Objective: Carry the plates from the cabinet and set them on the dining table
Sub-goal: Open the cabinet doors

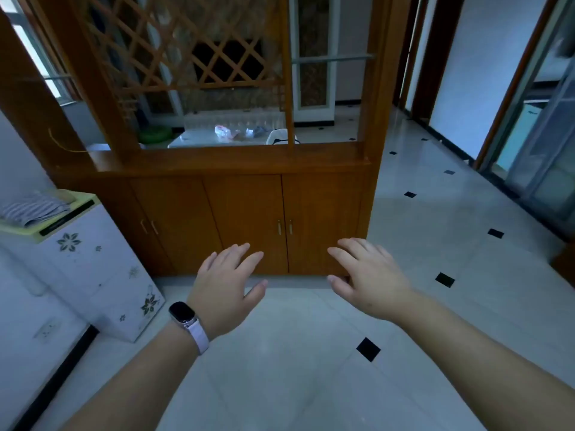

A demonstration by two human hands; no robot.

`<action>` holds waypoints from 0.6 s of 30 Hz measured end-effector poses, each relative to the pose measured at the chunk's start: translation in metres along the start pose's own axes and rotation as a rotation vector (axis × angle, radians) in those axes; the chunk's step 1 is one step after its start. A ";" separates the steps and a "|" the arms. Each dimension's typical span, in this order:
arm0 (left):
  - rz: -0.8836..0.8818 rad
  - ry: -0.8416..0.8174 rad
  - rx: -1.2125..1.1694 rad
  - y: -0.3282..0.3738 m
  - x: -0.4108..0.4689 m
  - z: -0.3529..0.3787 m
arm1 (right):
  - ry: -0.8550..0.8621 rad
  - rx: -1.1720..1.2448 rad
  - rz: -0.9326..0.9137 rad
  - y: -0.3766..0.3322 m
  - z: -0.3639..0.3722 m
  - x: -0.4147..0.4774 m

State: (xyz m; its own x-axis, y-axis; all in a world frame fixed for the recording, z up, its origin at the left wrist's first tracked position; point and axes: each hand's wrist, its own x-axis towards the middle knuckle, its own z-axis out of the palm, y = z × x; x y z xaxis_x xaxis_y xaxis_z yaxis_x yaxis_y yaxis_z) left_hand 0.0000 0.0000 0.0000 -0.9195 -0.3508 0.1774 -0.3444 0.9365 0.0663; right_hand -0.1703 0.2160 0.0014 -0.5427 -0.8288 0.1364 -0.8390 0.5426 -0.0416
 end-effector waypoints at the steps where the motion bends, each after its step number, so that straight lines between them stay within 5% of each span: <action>1: -0.007 -0.008 -0.004 -0.008 0.008 0.003 | -0.015 0.017 0.003 0.000 0.004 0.012; 18: 0.108 -0.046 -0.030 -0.177 0.220 0.075 | -0.080 -0.028 0.085 -0.018 0.063 0.266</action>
State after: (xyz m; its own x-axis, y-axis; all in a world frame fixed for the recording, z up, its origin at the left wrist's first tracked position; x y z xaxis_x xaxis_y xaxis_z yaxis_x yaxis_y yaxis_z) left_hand -0.1554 -0.2431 -0.0460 -0.9588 -0.2472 0.1403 -0.2380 0.9681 0.0788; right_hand -0.3022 -0.0232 -0.0242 -0.6138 -0.7875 0.0545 -0.7893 0.6137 -0.0217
